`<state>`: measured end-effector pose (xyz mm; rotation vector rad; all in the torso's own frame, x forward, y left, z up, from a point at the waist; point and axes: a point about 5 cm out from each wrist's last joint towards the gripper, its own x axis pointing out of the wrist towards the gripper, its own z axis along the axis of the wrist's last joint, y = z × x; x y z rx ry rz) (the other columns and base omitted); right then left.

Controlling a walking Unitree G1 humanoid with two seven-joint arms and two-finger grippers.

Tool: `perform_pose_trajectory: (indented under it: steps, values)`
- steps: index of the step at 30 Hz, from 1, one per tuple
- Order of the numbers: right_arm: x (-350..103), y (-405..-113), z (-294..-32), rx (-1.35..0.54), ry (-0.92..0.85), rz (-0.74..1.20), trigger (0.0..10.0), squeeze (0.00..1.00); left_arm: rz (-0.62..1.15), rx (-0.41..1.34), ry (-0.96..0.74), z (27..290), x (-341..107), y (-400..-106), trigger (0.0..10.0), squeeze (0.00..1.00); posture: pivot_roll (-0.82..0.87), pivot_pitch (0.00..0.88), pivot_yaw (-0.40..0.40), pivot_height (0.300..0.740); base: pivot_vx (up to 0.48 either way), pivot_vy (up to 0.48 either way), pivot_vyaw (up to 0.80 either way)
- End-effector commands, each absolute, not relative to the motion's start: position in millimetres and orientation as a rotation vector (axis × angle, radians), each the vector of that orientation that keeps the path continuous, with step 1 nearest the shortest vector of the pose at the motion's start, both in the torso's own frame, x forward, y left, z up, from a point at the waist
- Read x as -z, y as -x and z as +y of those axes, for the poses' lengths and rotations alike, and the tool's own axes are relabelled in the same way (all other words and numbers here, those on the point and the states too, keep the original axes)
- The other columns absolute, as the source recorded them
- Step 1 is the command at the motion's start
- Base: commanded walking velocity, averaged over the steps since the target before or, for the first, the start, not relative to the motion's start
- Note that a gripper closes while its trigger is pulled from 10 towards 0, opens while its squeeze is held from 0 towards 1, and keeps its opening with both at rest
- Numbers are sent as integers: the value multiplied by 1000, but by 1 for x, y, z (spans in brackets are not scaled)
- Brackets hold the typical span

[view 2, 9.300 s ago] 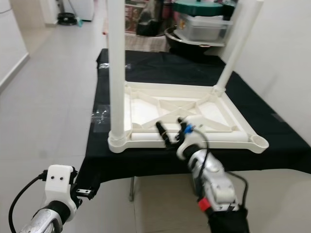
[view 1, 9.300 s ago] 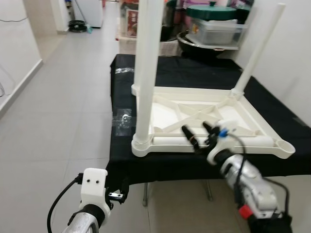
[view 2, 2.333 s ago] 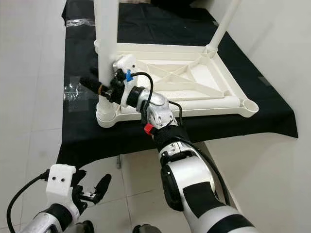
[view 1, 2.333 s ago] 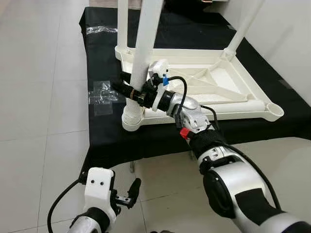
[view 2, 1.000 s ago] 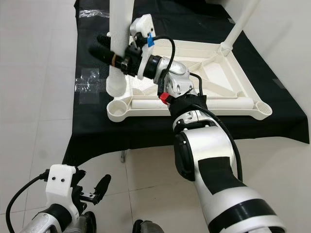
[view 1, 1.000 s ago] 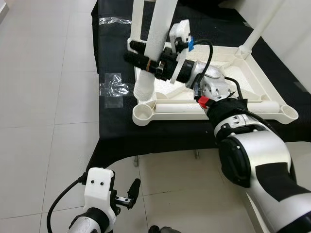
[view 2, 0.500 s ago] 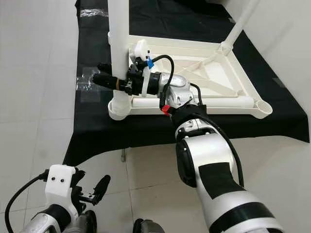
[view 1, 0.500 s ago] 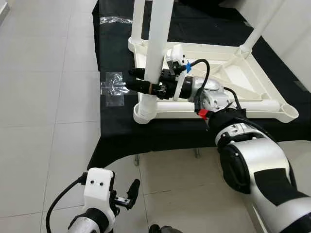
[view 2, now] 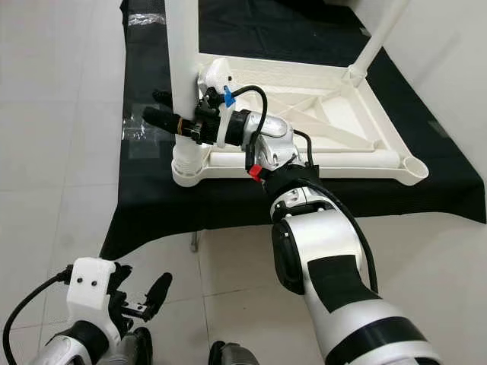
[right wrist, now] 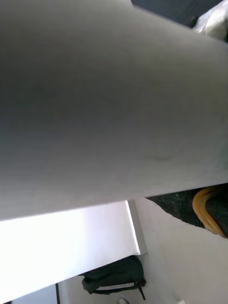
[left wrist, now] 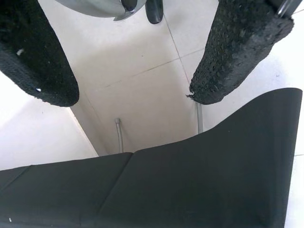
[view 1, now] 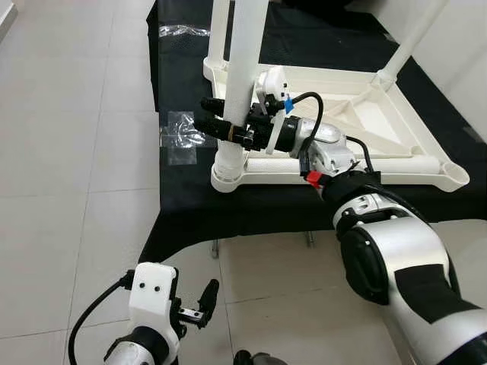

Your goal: Building children table

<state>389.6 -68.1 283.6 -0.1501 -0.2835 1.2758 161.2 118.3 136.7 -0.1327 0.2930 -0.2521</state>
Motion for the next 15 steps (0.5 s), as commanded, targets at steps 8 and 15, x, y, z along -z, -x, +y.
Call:
perform_pose_trajectory:
  steps: [8,15]
  values:
    - [-277,-385,-62,-1349,139,-296,0,0,251,299,85,117,-144,-162,10000,0,186,267,-176,740,0,0,0]
    - [-279,-385,-54,-1312,148,-318,0,0,252,299,67,119,-147,-155,10000,0,199,277,-178,740,0,0,0]
